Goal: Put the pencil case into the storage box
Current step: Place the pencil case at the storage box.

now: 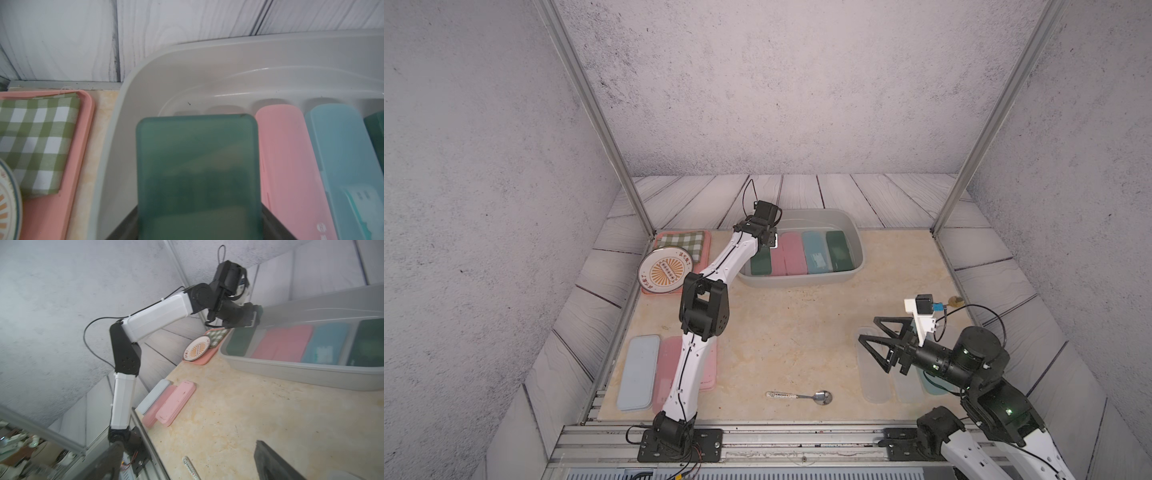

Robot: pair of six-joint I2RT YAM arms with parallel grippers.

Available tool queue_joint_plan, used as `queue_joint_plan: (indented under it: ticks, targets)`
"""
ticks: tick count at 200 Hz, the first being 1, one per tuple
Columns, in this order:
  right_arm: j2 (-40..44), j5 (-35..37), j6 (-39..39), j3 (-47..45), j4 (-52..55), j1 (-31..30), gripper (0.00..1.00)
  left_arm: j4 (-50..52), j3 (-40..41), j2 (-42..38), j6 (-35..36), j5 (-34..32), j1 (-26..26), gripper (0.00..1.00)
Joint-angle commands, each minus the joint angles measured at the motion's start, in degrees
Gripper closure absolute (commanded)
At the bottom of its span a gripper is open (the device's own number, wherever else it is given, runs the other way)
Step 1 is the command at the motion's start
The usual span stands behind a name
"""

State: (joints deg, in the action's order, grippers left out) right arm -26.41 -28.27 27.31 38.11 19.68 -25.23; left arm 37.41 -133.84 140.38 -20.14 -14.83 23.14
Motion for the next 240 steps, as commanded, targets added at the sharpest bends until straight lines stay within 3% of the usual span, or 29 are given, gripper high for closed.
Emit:
queue_joint_plan:
  ticks: [1, 31, 48, 76, 91, 130, 160, 200, 202, 205, 240]
  targets:
    - [-8.5, 8.9, -2.1, 2.4, 0.0, -0.2, 0.01, 7.4, -8.1, 2.4, -0.7, 2.4, -1.5, 0.38]
    - [-24.9, 8.2, -7.2, 9.4, -3.9, -0.6, 0.01, 7.8, -10.2, 5.7, 1.8, 1.6, -1.6, 0.36]
    - [-31.7, 8.3, -9.3, 14.2, -3.4, -0.7, 0.01, 8.3, -10.2, 6.4, 3.4, 1.3, -1.6, 0.3]
    - [-38.5, 20.7, -6.0, 18.9, -2.2, -0.5, 0.01, 9.6, -10.2, 7.5, 4.2, 2.2, -1.7, 0.25]
    - [-40.2, 24.0, -4.6, 19.9, -1.5, -0.5, 0.01, 9.7, -10.1, 7.7, 4.1, 2.6, -1.8, 0.24]
    - [-40.6, 21.2, -1.7, 16.2, -6.0, -0.5, 0.01, 8.2, -10.0, 8.2, 3.3, 3.3, -2.3, 0.24]
    - [-39.8, 23.1, -1.4, 13.8, -6.1, -0.5, 0.01, 7.6, -10.2, 8.2, 3.3, 3.5, -2.6, 0.23]
    - [-41.1, 29.8, 1.0, 15.0, -1.7, 0.2, 0.01, 7.9, -10.2, 7.0, 3.7, 3.7, -2.7, 0.09]
    - [-41.2, 30.2, 1.2, 15.1, -1.6, 0.3, 0.01, 7.8, -10.2, 6.9, 3.7, 3.7, -2.7, 0.02]
    - [-41.4, 31.3, 1.5, 15.2, -1.4, 0.3, 0.01, 7.9, -10.2, 6.6, 3.7, 3.7, -2.7, 0.0]
    - [-44.6, 33.9, 2.6, 19.1, 1.3, 2.9, 0.01, 8.7, -7.8, -1.3, 4.1, 3.9, -3.1, 0.04]
